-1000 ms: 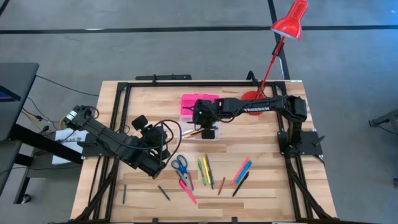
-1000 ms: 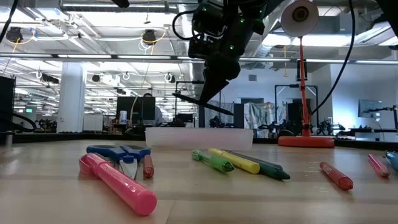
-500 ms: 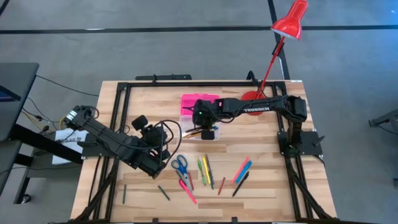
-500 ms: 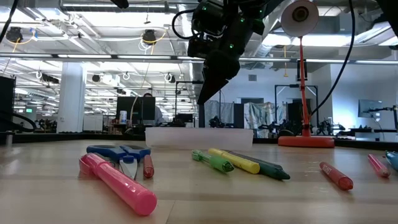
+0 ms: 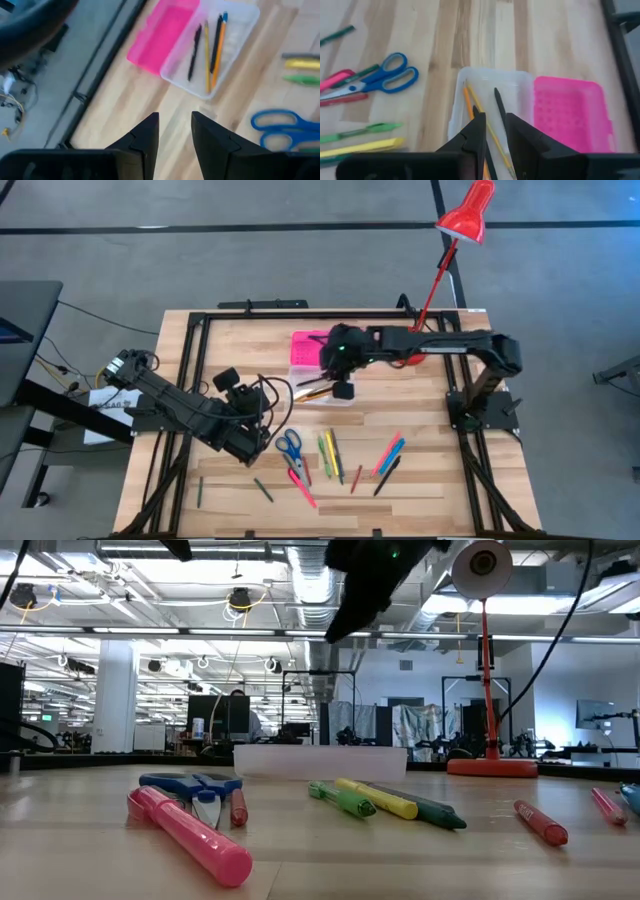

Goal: Pick & place school supplies into a supply box
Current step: Put the green crayon into the pink supply box

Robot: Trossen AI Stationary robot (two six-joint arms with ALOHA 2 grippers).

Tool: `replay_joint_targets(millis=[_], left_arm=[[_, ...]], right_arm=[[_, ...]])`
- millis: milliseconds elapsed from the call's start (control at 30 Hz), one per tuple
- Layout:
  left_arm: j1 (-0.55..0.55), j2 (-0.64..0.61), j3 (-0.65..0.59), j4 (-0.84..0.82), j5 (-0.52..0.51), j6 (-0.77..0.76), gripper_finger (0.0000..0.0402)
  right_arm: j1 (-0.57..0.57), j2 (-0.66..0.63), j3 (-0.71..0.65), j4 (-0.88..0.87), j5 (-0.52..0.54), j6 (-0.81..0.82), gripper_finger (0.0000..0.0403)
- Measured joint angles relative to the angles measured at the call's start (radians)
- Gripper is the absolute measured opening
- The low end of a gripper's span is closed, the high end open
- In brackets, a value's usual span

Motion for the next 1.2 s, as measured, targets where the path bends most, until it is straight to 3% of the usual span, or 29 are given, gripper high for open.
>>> replay_joint_targets(millis=[167, 400, 700, 967, 1200], left_arm=[[0.013, 0.0, 0.0, 0.027, 0.143, 0.036, 0.0109], [-0.014, 0.0, 0.0, 0.139, 0.336, 0.203, 0.0109], [-0.067, 0.0, -0.025, 0.294, 0.433, 0.339, 0.0109], [-0.132, 0.0, -0.253, 0.576, 0.646, 0.311, 0.0109], [-0.143, 0.001, -0.403, 0.73, 0.641, 0.027, 0.0109]], right_arm=[[0.002, -0.109, 0.001, -0.099, -0.003, 0.001, 0.0068], [0.051, -0.269, -0.049, -0.172, -0.026, 0.009, 0.0068], [0.136, -0.474, -0.183, -0.204, -0.025, 0.105, 0.0068], [0.21, -0.648, -0.358, -0.213, 0.01, 0.278, 0.0068], [0.314, -0.768, -0.486, -0.211, 0.102, 0.441, 0.0068]])
